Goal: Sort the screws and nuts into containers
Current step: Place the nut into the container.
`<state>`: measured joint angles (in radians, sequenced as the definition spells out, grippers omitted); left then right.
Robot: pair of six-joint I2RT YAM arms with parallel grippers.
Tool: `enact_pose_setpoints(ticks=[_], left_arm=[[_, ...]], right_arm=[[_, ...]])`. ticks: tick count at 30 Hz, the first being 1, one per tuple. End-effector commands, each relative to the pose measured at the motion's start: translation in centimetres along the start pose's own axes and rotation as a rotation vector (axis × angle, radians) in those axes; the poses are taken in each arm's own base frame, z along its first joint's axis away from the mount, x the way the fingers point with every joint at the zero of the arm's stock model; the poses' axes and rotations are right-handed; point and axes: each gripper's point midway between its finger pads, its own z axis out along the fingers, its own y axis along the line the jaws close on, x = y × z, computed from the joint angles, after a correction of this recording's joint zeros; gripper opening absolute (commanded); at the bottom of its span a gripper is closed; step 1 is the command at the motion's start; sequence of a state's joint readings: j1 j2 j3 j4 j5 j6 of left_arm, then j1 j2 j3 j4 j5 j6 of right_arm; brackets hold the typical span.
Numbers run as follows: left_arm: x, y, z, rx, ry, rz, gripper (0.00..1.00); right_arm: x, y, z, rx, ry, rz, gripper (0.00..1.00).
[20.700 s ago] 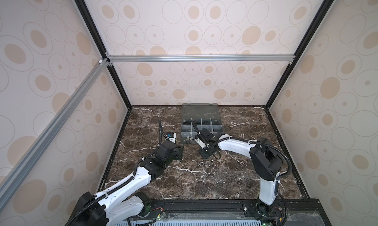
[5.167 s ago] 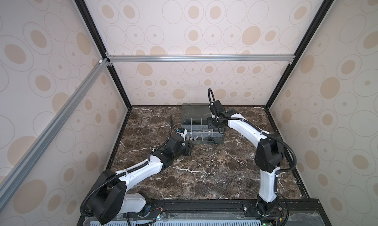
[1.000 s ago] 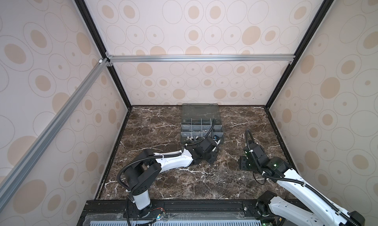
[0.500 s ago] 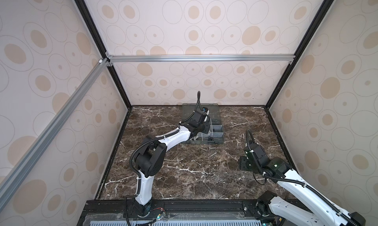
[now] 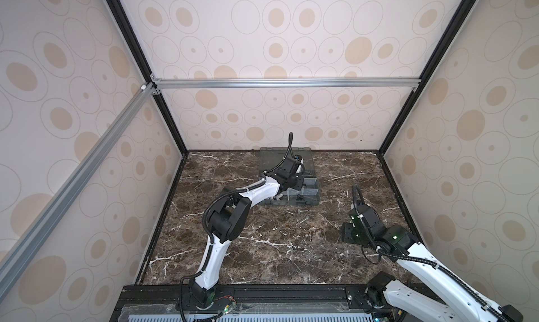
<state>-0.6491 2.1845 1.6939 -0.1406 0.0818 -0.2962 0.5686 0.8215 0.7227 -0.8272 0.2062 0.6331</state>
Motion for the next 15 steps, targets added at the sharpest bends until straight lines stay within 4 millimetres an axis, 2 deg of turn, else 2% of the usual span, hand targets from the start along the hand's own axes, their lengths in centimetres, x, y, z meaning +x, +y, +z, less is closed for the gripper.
enact_pose_setpoints(ticks=[1,4,9,15], left_arm=[[-1.9,0.1,-0.2,0.008,-0.038,-0.014,0.35],[-2.0,0.1,-0.2,0.012,-0.039,-0.025,0.39],[-2.5,-0.1,-0.9,0.022,-0.053,-0.034,0.41],[-3.4,-0.3,-3.6,0.033,-0.102,-0.043,0.42]], right_arm=[[0.9,-0.5,0.1,0.016,0.024,-0.001,0.51],[1.0,-0.6,0.2,0.019,0.028,-0.005,0.51],[1.2,-0.7,0.2,0.016,0.026,-0.001,0.51],[1.5,-0.8,0.5,0.020,0.032,-0.011,0.51]])
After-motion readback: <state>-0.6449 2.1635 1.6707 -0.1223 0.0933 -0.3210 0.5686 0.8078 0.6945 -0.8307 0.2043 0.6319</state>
